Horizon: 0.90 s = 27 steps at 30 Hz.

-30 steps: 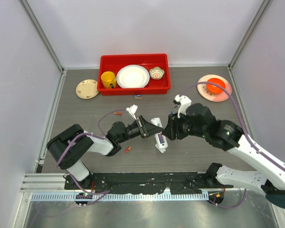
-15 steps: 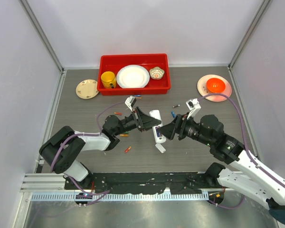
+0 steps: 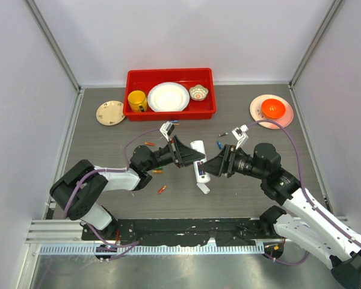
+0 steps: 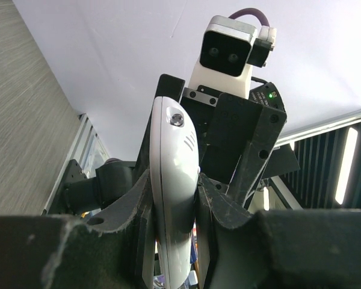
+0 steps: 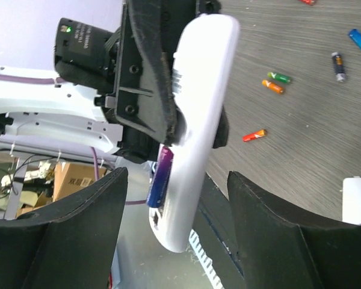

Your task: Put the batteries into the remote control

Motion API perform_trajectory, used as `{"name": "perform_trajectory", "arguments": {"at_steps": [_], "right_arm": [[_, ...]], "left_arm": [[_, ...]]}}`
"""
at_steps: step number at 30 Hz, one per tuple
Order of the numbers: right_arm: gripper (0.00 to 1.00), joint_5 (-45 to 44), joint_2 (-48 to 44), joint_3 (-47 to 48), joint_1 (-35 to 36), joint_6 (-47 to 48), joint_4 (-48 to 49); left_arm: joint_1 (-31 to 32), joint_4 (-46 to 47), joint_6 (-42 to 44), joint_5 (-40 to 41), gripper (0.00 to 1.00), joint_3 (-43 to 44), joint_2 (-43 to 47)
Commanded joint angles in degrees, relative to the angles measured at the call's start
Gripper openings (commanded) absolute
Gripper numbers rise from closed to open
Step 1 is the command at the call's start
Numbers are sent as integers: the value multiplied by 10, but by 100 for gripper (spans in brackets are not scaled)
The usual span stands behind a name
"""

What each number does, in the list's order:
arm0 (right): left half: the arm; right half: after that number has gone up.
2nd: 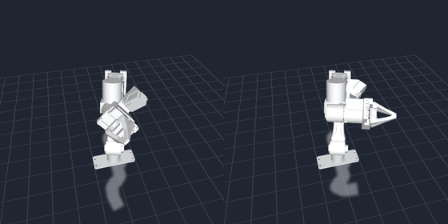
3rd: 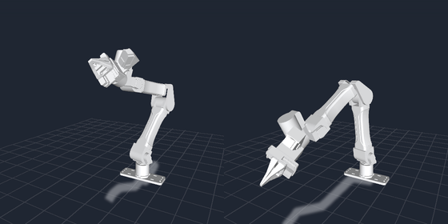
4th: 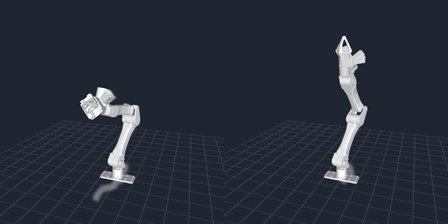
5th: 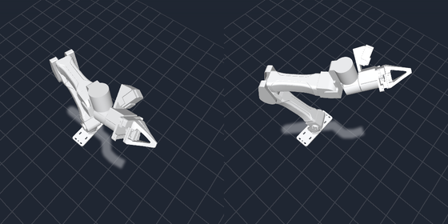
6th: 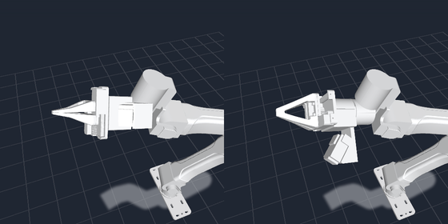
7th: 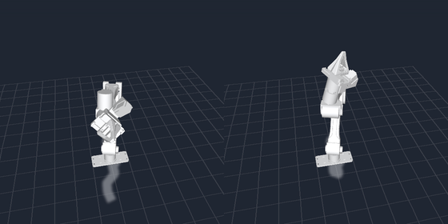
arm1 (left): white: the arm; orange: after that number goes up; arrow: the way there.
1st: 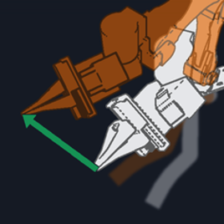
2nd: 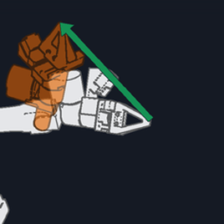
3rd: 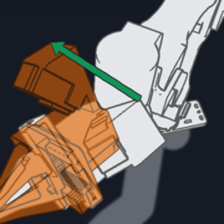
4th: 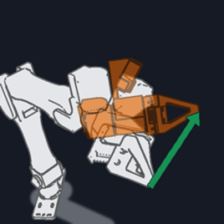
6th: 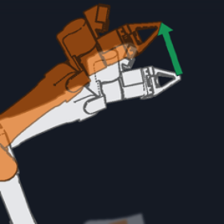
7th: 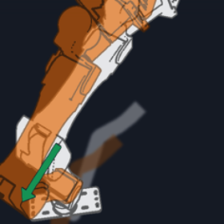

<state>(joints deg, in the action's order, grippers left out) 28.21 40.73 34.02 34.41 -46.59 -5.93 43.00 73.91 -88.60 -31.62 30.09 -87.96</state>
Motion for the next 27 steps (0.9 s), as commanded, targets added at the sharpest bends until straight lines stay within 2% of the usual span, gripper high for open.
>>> {"name": "perform_trajectory", "arguments": {"at_steps": [1, 17, 27], "right_arm": [[72, 46, 4, 0, -1, -13, 57], [59, 59, 39, -13, -2, -16, 77], [64, 61, 34, -14, -2, -32, 94]], "left_arm": [[-1, 147, -4, -10, 0, 19, 5], [0, 147, -3, -13, 0, 15, 16], [0, 147, 1, -13, 0, 9, 20]]}}
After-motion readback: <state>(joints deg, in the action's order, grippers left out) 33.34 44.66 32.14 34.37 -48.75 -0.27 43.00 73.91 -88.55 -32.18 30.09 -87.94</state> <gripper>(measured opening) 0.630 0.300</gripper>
